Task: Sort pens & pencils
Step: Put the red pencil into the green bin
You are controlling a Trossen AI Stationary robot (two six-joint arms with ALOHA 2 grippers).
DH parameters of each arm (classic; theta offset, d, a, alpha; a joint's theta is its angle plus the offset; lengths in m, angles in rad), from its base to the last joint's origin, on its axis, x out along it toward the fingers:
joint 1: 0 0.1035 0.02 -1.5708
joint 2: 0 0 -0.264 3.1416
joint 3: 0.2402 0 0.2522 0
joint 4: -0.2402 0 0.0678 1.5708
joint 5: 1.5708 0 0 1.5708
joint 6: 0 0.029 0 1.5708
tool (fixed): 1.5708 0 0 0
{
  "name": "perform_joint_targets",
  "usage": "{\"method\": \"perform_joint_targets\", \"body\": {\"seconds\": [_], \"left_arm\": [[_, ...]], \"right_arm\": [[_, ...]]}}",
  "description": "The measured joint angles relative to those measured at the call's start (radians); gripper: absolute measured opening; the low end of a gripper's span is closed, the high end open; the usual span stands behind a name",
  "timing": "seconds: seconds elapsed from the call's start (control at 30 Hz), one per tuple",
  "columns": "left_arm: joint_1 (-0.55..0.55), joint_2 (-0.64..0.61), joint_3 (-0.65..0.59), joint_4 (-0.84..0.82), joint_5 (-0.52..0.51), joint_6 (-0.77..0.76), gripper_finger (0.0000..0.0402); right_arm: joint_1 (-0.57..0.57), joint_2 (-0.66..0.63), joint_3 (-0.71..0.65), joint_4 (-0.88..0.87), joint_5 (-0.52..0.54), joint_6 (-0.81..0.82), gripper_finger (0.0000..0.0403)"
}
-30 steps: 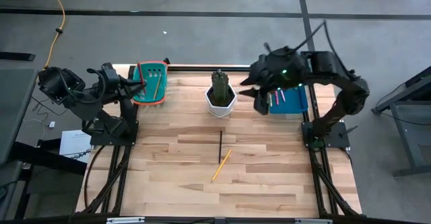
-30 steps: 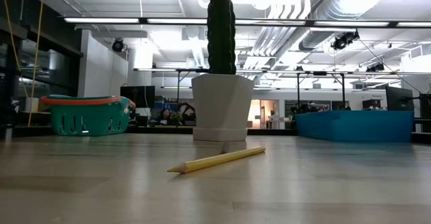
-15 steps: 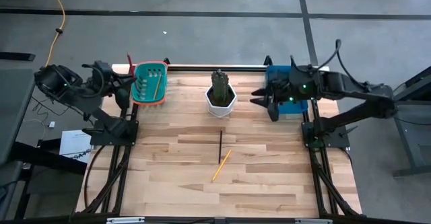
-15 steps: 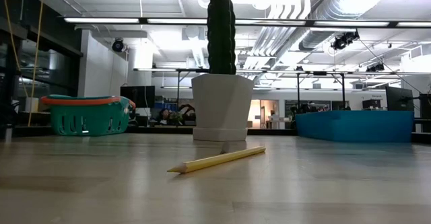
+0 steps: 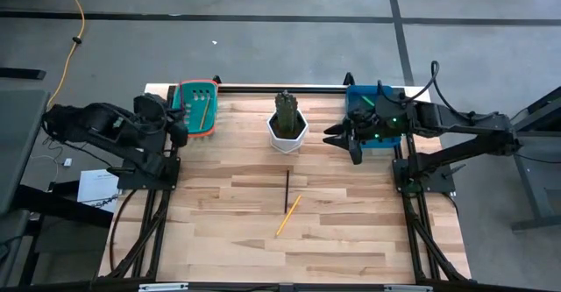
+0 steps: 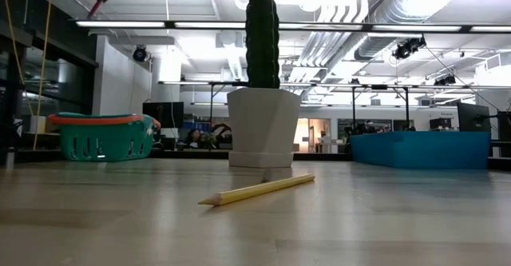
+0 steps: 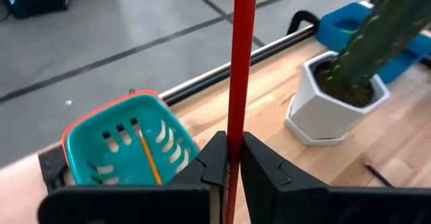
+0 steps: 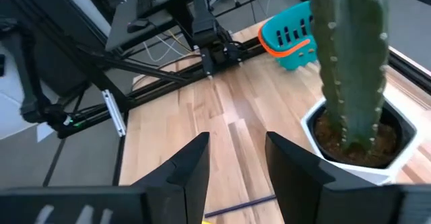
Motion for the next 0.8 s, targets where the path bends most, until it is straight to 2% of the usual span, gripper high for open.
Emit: {"method": "perform_joint_targets", "body": {"seconds": [0.4,0.67,0.8], "left_arm": [[0.215,-0.137,-0.257,0.198,0.136,0.061,0.002],[0.395,-0.201,-0.407,0.52,0.259,0.254,0.0021],[0.53,-0.177,-0.438,0.594,0.349,0.342,0.0021]], "right_arm": [[0.0,0.001,0.0,0.013,-0.047,-0.025,0.0136],[0.0,0.001,0.0,0.011,-0.059,-0.045,0.0136],[0.0,0.001,0.0,0.011,-0.061,-0.044,0.0136]]}}
